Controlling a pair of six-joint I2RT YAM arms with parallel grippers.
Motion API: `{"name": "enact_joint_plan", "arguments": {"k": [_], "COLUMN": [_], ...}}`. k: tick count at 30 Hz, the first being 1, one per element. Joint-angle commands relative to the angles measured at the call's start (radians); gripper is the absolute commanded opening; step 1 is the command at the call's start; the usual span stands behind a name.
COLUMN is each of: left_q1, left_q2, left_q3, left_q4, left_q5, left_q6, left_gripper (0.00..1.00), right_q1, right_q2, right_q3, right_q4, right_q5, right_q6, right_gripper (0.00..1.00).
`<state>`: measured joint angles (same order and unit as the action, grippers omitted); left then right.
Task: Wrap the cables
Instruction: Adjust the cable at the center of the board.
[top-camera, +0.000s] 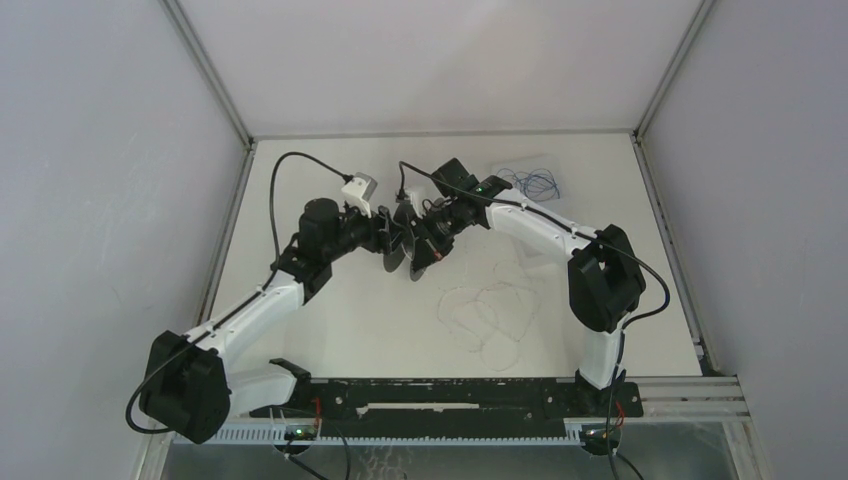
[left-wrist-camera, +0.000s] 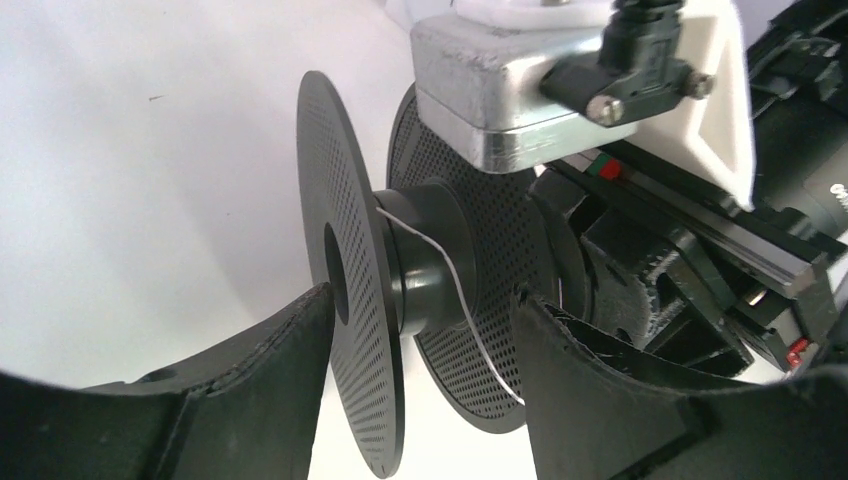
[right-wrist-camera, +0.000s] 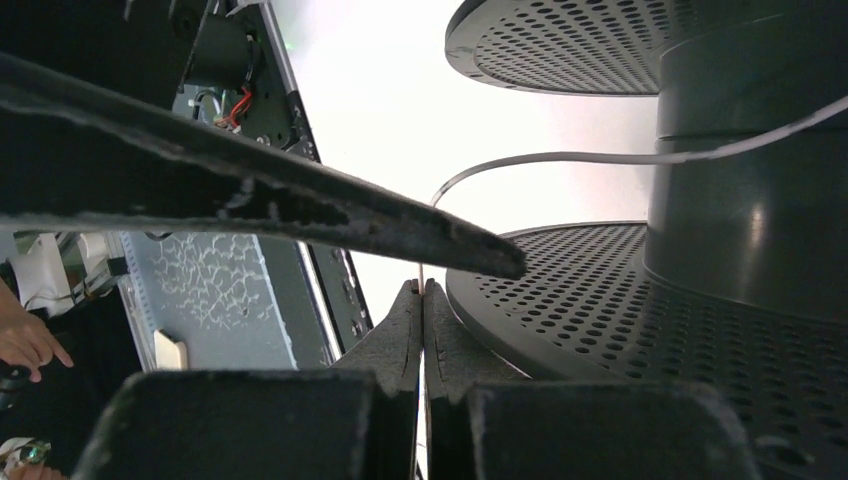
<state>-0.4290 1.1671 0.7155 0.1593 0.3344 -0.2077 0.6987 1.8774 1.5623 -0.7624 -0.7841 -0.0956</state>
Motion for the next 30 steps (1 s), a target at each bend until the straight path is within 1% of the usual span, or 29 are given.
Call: {"name": "enact_joint_plan", "arguments": {"k": [1, 4, 9, 12, 16, 22, 27, 30], "left_q1": [-0.015, -0.035, -0.049, -0.087, -0.095, -0.103, -0.109, -0.112], "left_q2": [0.013, 0.024, 0.038, 0.041, 0.048, 0.060, 0.073, 0.071], "left_q3": [-0.011, -0.004, 0.006, 0.011, 0.016, 0.018, 0.022, 0.021], "left_q4": [0.022, 0.005, -0.012, -0.016, -0.018, -0.012, -0.008, -0.008], "left_q5": [-0.061, -0.114, -0.183, -0.216, -0.243, -0.265, -0.282, -0.291], "left_q6": [-0.015, -0.008, 0.004, 0.008, 0.010, 0.011, 0.008, 0.011], "left_gripper": [0.69, 0.67, 0.58, 0.54, 0.46, 0.36, 0.25, 0.20], "right_q1": [0.014, 0.015, 0.017, 0.018, 0.018, 0.018, 0.019, 0.019], "right_q2": [-0.054, -0.052, -0.052, -0.053, -0.054, -0.055, -0.058, -0.065], "right_q3": [0.002, -0.001, -0.004, -0.004, -0.004, -0.012, -0.018, -0.024], "right_q4": [0.063, 0.068, 0.071, 0.071, 0.069, 0.071, 0.072, 0.072], "right_q5": [0.029, 0.037, 0.038, 0.041, 0.045, 0.058, 0.070, 0.075], "right_q6": [0.037, 0.042, 0.043, 0.040, 0.038, 0.034, 0.032, 0.027], "right_gripper": [0.00, 0.00, 0.00, 0.00, 0.00, 0.00, 0.00, 0.00]}}
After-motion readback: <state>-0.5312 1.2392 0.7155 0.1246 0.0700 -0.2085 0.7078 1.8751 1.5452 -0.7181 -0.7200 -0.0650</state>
